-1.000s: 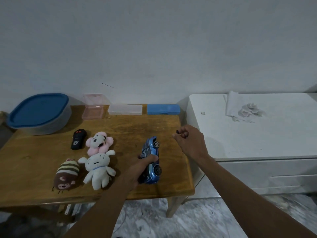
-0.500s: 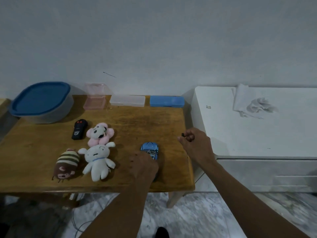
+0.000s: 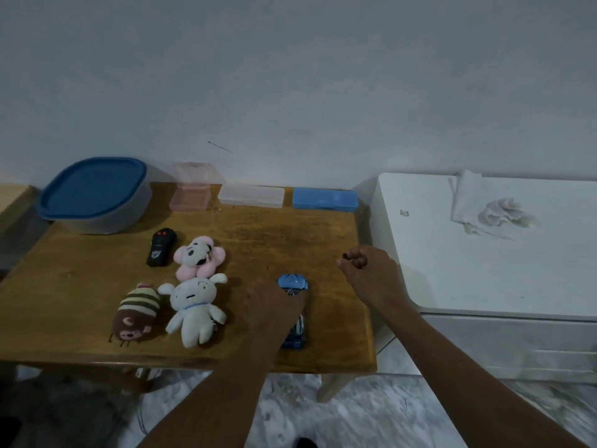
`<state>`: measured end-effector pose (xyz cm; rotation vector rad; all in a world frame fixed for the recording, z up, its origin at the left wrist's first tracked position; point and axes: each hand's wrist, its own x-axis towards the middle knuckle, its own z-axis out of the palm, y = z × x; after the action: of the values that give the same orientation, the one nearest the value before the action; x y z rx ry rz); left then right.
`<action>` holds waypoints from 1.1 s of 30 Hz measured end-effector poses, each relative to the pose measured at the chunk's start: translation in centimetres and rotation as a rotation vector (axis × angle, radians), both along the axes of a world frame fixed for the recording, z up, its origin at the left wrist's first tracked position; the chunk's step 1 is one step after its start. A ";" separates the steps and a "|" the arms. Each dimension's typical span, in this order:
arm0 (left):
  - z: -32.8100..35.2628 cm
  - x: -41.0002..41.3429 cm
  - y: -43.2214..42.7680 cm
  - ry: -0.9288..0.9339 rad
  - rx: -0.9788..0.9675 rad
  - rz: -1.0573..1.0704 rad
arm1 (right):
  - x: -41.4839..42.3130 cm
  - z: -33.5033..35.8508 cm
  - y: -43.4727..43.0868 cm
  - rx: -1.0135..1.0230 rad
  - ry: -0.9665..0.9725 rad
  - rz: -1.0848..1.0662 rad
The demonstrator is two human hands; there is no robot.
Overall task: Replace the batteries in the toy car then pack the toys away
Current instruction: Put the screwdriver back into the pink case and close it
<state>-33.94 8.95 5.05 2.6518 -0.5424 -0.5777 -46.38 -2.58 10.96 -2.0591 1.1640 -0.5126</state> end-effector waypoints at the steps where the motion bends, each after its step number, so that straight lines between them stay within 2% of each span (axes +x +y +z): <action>1: 0.6 0.8 0.3 -0.042 -0.026 -0.048 | 0.6 0.1 -0.1 -0.008 -0.015 0.007; 4: 1.9 4.0 1.3 -0.217 -0.012 -0.244 | 3.1 0.7 -0.3 -0.058 -0.014 0.041; 9: 6.5 10.5 3.6 -0.388 -0.013 -0.367 | 9.0 1.9 0.1 -0.113 0.026 0.135; 12: 7.0 15.3 4.8 -0.399 -0.073 -0.463 | 13.7 2.0 0.6 -0.112 0.057 0.182; 17: 6.5 23.4 5.1 -0.534 -0.009 -0.576 | 22.4 2.5 1.3 -0.120 0.039 0.206; 23: 5.8 32.2 4.1 -0.497 0.052 -0.679 | 32.1 2.2 2.2 -0.149 0.127 0.242; 33: 1.3 40.5 2.1 -0.387 0.076 -0.753 | 44.3 -1.5 1.4 -0.249 0.369 0.392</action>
<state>6.54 11.07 6.31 2.5778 -1.6916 -0.2637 -2.06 -1.21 9.48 -2.5986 0.8860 -0.0889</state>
